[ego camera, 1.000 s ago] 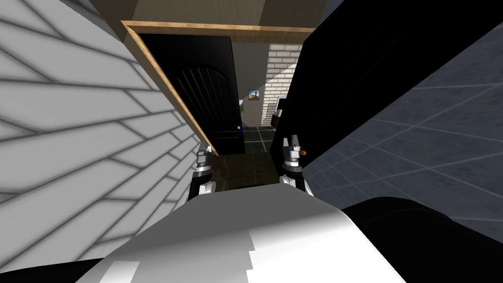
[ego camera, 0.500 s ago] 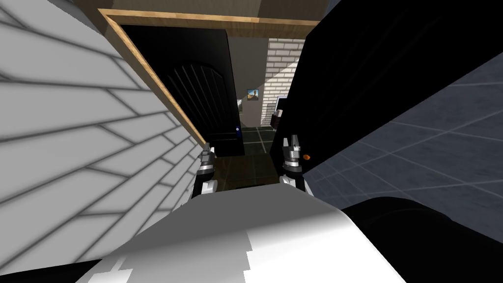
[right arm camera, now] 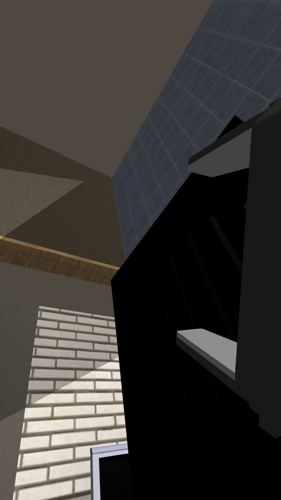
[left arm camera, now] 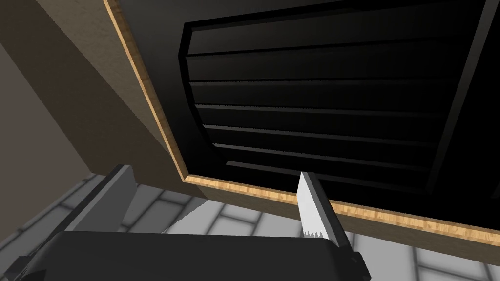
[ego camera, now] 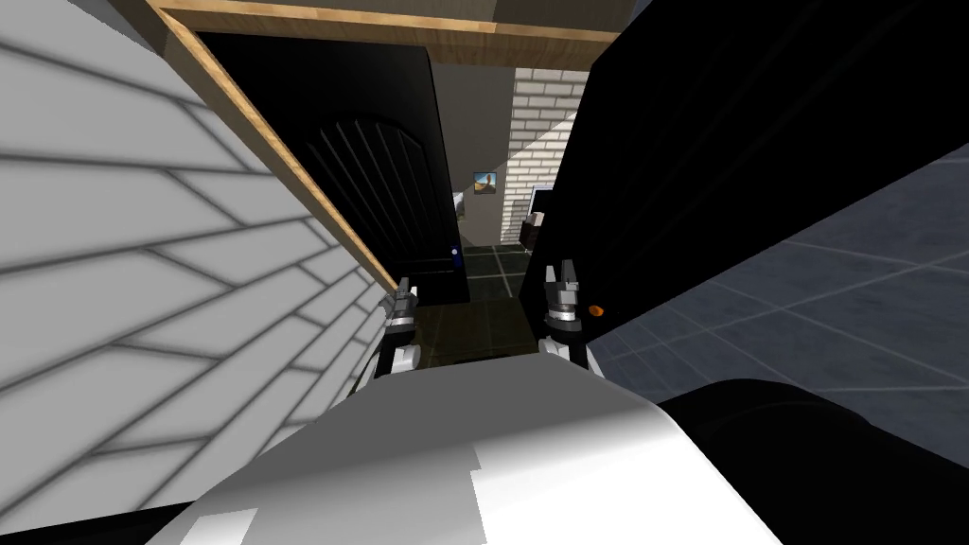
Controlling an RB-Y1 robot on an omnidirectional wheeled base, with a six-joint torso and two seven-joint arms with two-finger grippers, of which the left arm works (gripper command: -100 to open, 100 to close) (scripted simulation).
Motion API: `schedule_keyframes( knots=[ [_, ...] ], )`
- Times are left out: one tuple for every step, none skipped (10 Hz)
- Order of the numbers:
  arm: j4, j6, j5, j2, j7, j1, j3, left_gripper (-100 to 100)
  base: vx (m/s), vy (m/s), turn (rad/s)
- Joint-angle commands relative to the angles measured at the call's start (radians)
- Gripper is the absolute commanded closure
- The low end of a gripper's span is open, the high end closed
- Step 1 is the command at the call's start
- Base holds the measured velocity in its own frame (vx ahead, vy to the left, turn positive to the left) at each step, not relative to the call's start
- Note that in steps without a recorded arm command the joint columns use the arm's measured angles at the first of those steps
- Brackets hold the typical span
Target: Pull the door open
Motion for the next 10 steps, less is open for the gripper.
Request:
schedule_keyframes(
  knots=[
    [0.032, 0.006, 0.004, 0.001, 0.005, -0.018, 0.002, -100, 0.115, -0.019, -0.024],
    [0.049, 0.010, 0.006, 0.002, 0.009, -0.027, 0.002, -100, 0.101, -0.027, -0.024],
    [0.067, 0.014, 0.009, 0.004, 0.013, -0.036, 0.003, -100, 0.099, -0.015, -0.022],
    [0.085, 0.018, 0.011, 0.005, 0.016, -0.045, 0.004, -100, 0.096, -0.008, -0.031],
    [0.102, 0.022, 0.014, 0.007, 0.020, -0.054, 0.005, -100, 0.098, -0.022, -0.029],
    [0.120, 0.025, 0.017, 0.008, 0.024, -0.063, 0.006, -100, 0.107, -0.014, -0.029],
    [0.156, 0.033, 0.022, 0.010, 0.031, -0.081, 0.008, -100, 0.127, -0.022, -0.042],
    [0.174, 0.037, 0.024, 0.011, 0.035, -0.090, 0.009, -100, 0.135, -0.016, -0.032],
    [0.191, 0.041, 0.027, 0.012, 0.039, -0.099, 0.010, -100, 0.129, -0.018, -0.026],
    [0.209, 0.045, 0.030, 0.014, 0.043, -0.108, 0.011, -100, 0.112, -0.005, -0.025]
  ],
)
